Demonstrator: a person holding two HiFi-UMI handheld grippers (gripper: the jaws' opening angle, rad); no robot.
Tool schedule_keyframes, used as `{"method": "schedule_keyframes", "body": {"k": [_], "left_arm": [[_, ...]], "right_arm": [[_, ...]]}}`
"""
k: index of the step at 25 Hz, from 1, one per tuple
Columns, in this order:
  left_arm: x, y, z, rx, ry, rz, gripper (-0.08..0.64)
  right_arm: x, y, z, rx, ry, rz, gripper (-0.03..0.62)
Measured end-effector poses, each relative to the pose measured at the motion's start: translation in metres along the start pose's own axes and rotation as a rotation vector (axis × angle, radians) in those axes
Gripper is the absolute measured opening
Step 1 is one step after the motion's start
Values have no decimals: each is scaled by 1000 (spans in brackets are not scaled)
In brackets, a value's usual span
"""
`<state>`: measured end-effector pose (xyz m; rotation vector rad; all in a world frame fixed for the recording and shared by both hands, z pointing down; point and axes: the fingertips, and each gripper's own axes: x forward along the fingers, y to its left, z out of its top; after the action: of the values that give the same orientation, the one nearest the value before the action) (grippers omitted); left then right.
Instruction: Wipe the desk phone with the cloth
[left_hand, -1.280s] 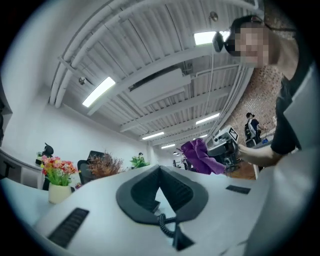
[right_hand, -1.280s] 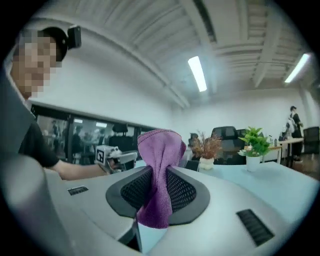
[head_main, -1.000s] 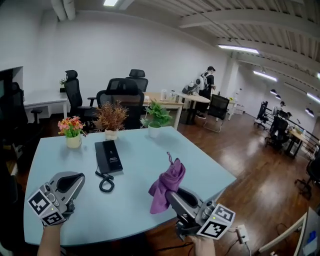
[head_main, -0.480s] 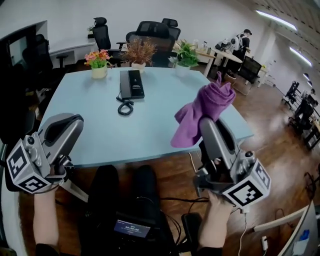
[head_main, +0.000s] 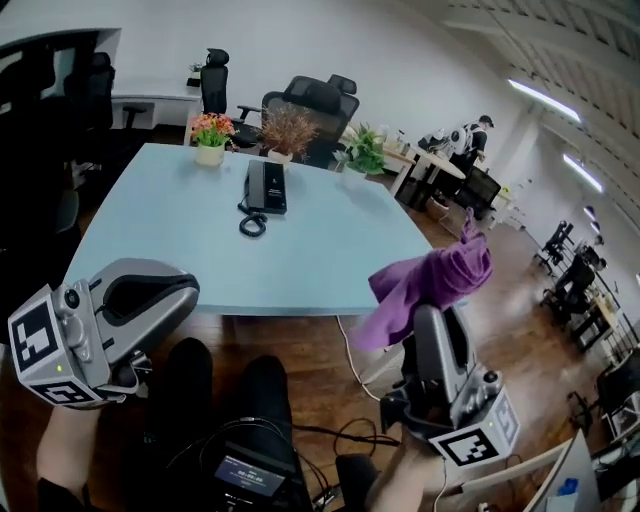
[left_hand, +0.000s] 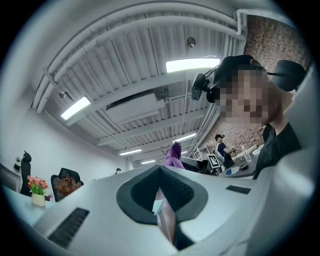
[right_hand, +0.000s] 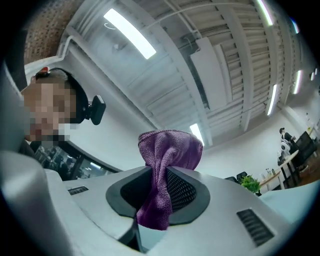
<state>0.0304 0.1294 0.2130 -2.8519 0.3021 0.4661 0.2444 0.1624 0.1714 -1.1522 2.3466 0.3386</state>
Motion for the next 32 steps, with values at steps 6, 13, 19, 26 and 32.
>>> {"method": "schedule_keyframes", "body": {"k": [6,13,19,26,32], "left_arm": [[-57,-43,42,32,-62,71,-8],[-102,-146,88,80,-54,88,-8],[-114,-232,116,117,-65,92,-8],[-120,-360,153,140,-67,111,-8],[-121,-370,154,153,-71,128,-8]], "right_arm": [[-17,81,7,-60,18,75,74],[-63,178,37,-42,31,127,74],[-115,229,72,-89,30,154,74],[-203,299,135,-110,16,195,74],[-213,307,139,-149,-6,221,74]]}}
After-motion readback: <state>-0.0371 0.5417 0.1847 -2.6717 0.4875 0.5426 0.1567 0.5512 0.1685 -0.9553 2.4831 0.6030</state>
